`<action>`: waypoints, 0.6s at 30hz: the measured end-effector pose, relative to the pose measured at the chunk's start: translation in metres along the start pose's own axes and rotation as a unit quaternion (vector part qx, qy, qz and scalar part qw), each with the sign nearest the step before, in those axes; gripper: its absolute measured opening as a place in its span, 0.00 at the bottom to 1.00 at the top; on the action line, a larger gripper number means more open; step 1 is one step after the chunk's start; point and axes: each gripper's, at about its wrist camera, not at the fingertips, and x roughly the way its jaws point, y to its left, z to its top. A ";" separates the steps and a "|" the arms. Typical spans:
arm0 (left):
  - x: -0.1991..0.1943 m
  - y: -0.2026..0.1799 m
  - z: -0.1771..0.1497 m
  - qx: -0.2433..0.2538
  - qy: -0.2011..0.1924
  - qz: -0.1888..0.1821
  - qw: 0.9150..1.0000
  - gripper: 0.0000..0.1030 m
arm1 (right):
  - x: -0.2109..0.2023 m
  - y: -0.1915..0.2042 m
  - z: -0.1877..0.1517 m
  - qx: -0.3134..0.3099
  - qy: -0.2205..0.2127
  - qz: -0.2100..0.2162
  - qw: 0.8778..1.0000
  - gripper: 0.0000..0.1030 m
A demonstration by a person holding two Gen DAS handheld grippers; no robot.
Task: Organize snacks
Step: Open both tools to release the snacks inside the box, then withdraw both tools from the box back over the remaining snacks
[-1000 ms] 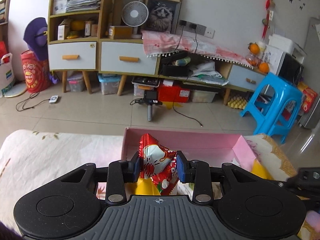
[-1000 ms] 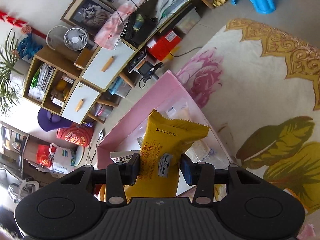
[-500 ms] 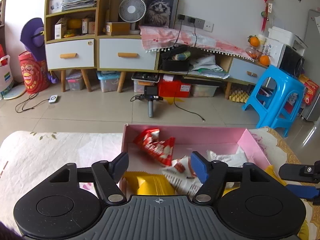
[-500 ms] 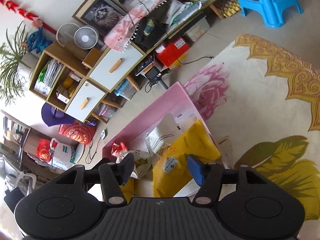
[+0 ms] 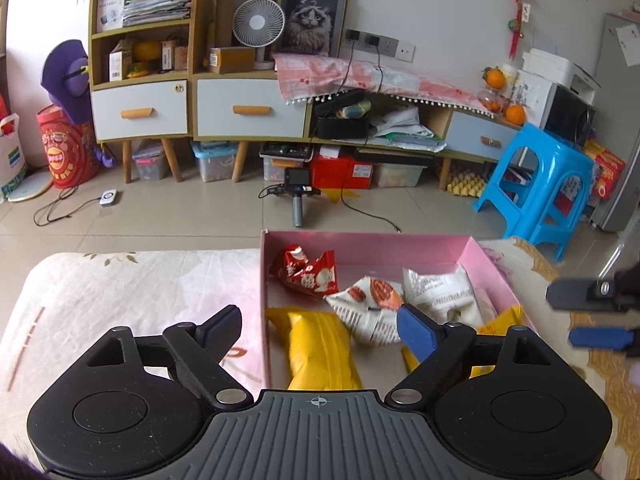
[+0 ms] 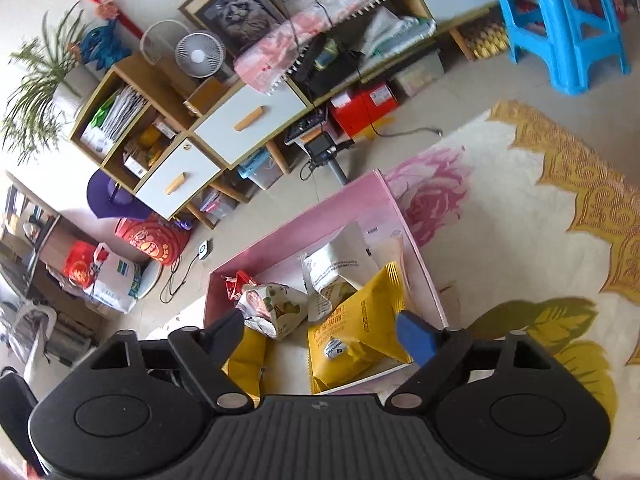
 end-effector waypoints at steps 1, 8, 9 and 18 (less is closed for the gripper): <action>-0.004 0.001 -0.001 0.003 0.002 0.001 1.000 0.84 | -0.002 0.003 -0.001 -0.011 -0.001 -0.001 1.000 0.81; -0.034 0.012 -0.016 -0.003 0.007 0.003 1.000 0.89 | -0.015 0.020 -0.010 -0.086 -0.006 -0.008 0.996 0.86; -0.038 0.014 -0.018 -0.009 0.008 0.003 1.000 0.90 | -0.016 0.023 -0.012 -0.097 -0.006 -0.012 0.995 0.86; -0.066 0.026 -0.044 -0.014 0.028 0.008 0.999 0.91 | -0.033 0.040 -0.033 -0.177 -0.005 -0.021 0.984 0.89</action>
